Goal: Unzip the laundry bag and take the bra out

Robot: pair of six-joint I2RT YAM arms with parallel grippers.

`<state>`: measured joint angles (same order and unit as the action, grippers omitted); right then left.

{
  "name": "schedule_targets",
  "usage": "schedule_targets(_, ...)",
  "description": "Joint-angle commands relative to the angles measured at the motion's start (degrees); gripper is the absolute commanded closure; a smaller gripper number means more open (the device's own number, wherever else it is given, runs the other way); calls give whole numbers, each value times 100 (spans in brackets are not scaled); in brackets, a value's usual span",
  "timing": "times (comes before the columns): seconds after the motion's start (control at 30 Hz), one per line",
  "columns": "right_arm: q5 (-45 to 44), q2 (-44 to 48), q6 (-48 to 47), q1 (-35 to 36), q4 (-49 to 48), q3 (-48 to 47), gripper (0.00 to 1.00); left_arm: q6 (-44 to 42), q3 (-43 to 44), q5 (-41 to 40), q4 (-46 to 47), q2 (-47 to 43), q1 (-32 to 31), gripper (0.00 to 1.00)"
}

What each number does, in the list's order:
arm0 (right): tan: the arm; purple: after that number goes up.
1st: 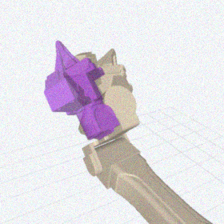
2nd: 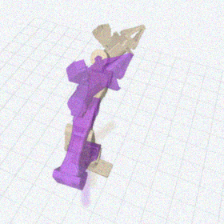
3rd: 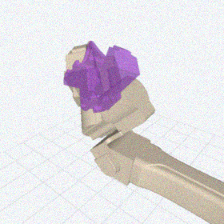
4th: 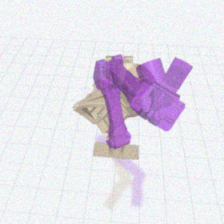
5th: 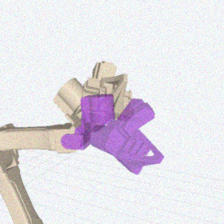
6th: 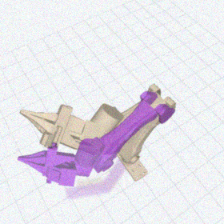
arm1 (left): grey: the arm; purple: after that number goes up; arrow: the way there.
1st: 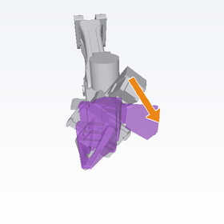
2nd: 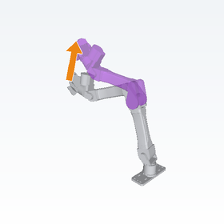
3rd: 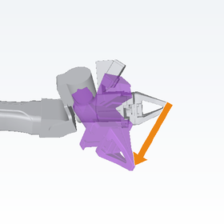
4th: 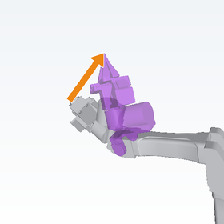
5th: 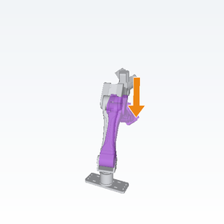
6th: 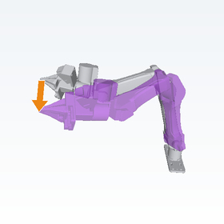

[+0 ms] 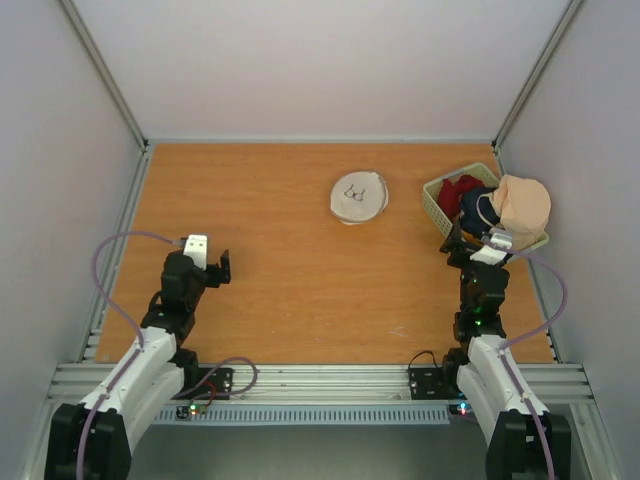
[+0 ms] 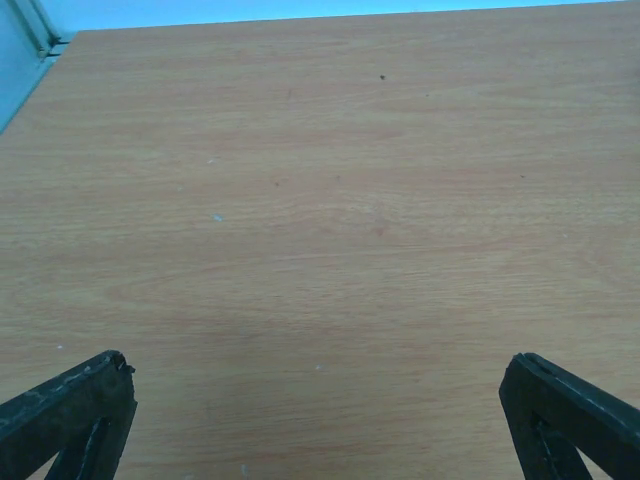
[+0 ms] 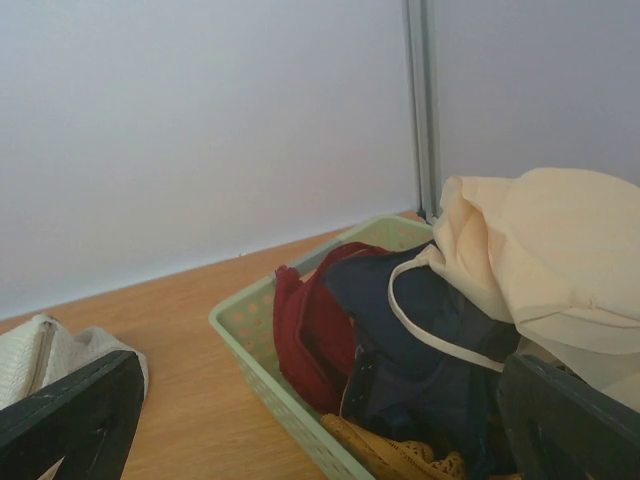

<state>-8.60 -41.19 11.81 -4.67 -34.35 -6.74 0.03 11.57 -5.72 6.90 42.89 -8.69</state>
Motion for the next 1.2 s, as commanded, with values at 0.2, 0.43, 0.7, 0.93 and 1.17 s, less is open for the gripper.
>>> schedule_targets(0.2, -101, -18, -1, 27, -10, -483, 2, 125, 195, -300, 60, 70, 25, 1)
schedule_targets(0.43, 275, -135, 251, 27, 655, -1325, 2, -490, 231, 393, 197, -106, 25, 1)
schedule_targets(0.7, 879, -1777, 853, 450, 2592, -3444, 7, 393, 1749, 103, -1144, 35, 25, 1)
schedule_targets(0.93, 1099, -3655, 648, 1381, 3571, -4927, 7, 1842, 1876, 899, -1185, 214, 25, 1)
schedule_targets(1.17, 1420, -5447, 611, 1486, 4335, -6291, 5, 2129, 1537, 1327, -769, 176, 25, 1)
